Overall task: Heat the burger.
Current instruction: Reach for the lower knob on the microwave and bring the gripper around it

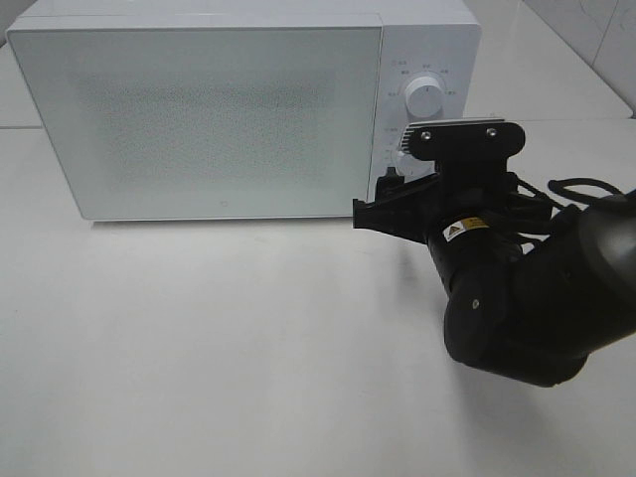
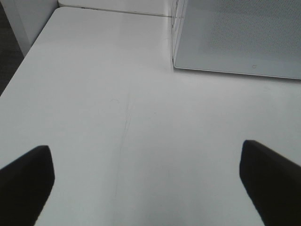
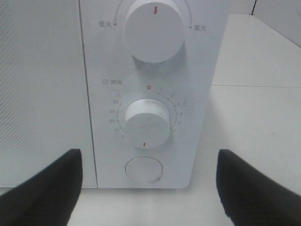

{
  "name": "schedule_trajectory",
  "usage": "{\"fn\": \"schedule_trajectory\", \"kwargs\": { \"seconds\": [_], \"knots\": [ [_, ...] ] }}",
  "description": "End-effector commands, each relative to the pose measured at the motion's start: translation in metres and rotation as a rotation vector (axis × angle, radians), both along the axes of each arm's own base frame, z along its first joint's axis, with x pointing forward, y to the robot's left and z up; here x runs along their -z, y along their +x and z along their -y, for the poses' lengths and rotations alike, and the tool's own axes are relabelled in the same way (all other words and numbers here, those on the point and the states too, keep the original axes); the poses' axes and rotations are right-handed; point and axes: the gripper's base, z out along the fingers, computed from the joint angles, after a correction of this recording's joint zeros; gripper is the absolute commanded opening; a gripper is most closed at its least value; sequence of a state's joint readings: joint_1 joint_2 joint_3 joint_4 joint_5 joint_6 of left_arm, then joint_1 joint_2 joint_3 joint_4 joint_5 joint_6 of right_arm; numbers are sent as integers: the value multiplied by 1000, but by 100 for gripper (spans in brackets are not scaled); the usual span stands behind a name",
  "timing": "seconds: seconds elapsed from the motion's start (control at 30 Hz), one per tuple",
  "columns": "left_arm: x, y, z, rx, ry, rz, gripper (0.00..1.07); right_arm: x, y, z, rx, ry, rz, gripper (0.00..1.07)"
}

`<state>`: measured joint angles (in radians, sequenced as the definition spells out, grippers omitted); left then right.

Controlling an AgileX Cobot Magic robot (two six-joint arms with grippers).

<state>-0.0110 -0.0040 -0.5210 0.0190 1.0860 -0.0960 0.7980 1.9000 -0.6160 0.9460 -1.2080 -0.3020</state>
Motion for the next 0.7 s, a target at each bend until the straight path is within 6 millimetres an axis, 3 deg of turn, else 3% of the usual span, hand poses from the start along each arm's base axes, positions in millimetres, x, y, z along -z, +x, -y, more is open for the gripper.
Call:
{"fn": "schedule_trajectory", "kwargs": {
  "seconds": [0.03,0.3,0.7],
  "knots": [
    [0,-3,0,0,-8,35,100,-6,8,2,18,12,59,76],
    [0,-3,0,0,-8,35,100,-6,21,5,22,31,62,76],
    [0,-3,0,0,-8,35,100,11,40,2,40,30,50,76]
  ]
}}
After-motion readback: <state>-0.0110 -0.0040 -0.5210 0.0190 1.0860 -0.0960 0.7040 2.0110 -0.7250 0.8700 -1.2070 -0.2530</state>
